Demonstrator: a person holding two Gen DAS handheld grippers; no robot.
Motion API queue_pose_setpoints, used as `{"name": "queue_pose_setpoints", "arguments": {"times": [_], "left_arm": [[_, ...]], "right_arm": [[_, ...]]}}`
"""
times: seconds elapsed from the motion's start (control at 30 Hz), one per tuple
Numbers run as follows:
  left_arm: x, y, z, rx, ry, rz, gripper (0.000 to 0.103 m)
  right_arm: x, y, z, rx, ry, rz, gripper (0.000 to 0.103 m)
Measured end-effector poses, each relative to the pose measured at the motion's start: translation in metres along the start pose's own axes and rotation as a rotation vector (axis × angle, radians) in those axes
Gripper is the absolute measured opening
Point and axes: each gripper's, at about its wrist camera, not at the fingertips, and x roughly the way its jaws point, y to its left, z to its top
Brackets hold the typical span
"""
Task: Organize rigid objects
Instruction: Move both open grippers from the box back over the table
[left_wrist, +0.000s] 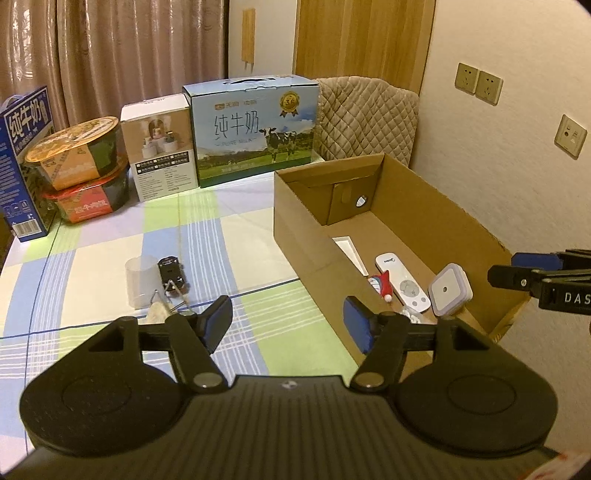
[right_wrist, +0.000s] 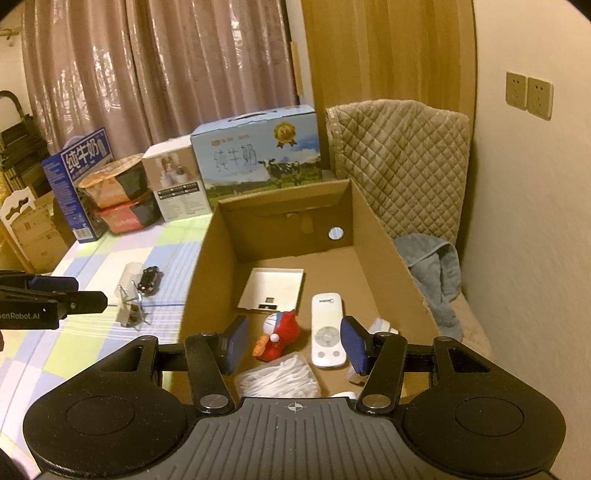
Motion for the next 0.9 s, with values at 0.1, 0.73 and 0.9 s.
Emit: {"name": "queue_pose_setpoints", "arguments": {"times": [0.1,0.73,0.9], "left_arm": [[-0.008,0.004,-0.003,-0.001,-0.006,0.004,0.066],[-0.082,0.090,-0.062,-0.124,-0.037,0.190,0.100],[-0.089,0.114,-0.074,-0.141,-0.028,0.252,0.102]], "right_arm": [[-0.004,0.007,0.001,-0.007,-0.006,0.004,0.052],[-0.024,0.059,0.003,-0.037,-0.043,0.080,0.053],[-0.025,0.088,0.005,-0.062,-0.056,0.127,0.053]]}}
